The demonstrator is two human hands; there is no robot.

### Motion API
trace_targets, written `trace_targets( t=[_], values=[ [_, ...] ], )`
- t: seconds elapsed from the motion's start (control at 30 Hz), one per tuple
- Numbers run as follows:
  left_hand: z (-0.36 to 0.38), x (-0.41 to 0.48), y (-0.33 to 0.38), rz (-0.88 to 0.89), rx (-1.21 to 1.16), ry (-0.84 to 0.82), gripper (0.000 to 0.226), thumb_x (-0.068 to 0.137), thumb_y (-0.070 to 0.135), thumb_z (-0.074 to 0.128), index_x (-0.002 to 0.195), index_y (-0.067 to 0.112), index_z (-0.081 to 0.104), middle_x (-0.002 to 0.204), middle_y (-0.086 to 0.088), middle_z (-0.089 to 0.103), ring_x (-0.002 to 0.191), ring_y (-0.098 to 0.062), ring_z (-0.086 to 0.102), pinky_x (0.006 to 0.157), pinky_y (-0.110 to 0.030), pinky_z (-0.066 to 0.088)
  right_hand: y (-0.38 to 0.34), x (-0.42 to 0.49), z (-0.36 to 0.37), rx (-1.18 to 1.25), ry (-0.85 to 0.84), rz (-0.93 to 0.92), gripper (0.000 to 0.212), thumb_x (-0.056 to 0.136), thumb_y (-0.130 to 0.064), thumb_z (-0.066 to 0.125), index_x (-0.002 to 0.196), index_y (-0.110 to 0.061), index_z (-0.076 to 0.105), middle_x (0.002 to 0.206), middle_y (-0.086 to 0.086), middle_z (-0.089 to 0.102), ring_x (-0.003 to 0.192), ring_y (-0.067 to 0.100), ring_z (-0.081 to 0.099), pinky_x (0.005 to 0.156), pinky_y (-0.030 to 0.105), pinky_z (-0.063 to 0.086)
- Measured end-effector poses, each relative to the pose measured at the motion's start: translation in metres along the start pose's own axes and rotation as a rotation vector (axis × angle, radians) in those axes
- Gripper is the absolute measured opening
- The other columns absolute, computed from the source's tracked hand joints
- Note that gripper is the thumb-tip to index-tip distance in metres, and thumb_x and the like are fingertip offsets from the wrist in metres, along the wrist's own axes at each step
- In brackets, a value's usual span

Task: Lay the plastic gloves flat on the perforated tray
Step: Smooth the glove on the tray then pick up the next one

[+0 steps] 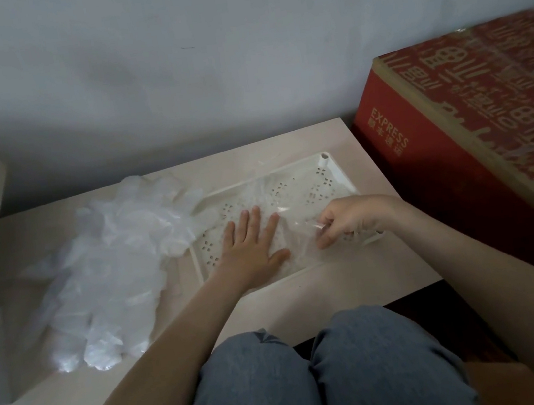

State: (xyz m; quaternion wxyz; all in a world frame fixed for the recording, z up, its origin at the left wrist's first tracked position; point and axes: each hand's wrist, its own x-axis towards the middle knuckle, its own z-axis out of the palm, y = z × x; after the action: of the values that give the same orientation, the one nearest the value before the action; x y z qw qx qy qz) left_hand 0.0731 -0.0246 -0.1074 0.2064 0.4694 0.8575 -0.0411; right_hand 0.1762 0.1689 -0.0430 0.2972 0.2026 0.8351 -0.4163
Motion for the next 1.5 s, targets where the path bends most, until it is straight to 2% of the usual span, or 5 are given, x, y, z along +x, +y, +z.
trace_targets(
  t=[0.3, 0.6, 1.0, 1.23, 1.5],
  values=[
    [0.003, -0.003, -0.003, 0.027, -0.010, 0.022, 0.071, 0.097, 0.061, 0.017, 0.149, 0.032, -0.020, 0.155, -0.007, -0.030, 0.143, -0.024, -0.028, 0.116, -0.043, -0.015, -0.001, -0.014, -0.025, 0.009, -0.064, 0.237, 0.028, 0.088, -0.027, 0.066, 0.070, -0.010, 0.053, 0.052, -0.001, 0.044, 0.038, 0.011, 0.029, 0.040, 0.021, 0.028],
    [-0.003, -0.005, -0.003, 0.069, 0.070, 0.109, 0.089, 0.088, 0.070, 0.033, 0.152, 0.026, -0.011, 0.159, -0.009, -0.019, 0.146, -0.025, -0.017, 0.118, -0.048, -0.010, -0.022, 0.024, 0.017, -0.342, 0.750, -0.390, 0.046, 0.081, -0.009, 0.061, 0.125, -0.005, 0.051, 0.120, 0.010, 0.051, 0.112, 0.029, 0.045, 0.095, 0.038, 0.039],
    [0.008, 0.002, -0.011, 0.088, 0.124, 0.066, 0.074, 0.092, 0.067, 0.006, 0.150, 0.028, -0.019, 0.156, -0.005, -0.027, 0.143, -0.019, -0.027, 0.117, -0.045, -0.015, 0.015, 0.051, 0.050, -0.611, 0.407, -0.118, 0.064, 0.102, -0.048, 0.017, 0.152, -0.020, -0.012, 0.160, 0.000, -0.018, 0.145, 0.015, -0.020, 0.118, 0.036, -0.012],
    [-0.006, -0.028, -0.037, 0.191, 0.144, 0.633, 0.048, 0.099, 0.036, 0.031, 0.128, 0.009, 0.059, 0.142, -0.015, 0.049, 0.129, -0.032, 0.047, 0.109, -0.047, 0.029, -0.014, 0.040, 0.038, -0.377, 0.610, -0.327, 0.073, 0.086, -0.049, 0.038, 0.149, -0.014, 0.027, 0.157, 0.004, 0.023, 0.147, 0.019, 0.013, 0.118, 0.033, 0.005],
    [-0.013, -0.072, -0.082, -0.407, -0.199, 0.429, 0.036, 0.099, 0.012, 0.042, 0.133, 0.001, 0.041, 0.132, -0.015, 0.046, 0.121, -0.032, 0.046, 0.100, -0.036, 0.038, -0.083, 0.044, 0.050, -0.394, 0.608, -0.510, 0.033, 0.090, -0.019, 0.058, 0.123, -0.015, 0.059, 0.130, -0.001, 0.052, 0.129, 0.019, 0.034, 0.098, 0.026, 0.019]
  ],
)
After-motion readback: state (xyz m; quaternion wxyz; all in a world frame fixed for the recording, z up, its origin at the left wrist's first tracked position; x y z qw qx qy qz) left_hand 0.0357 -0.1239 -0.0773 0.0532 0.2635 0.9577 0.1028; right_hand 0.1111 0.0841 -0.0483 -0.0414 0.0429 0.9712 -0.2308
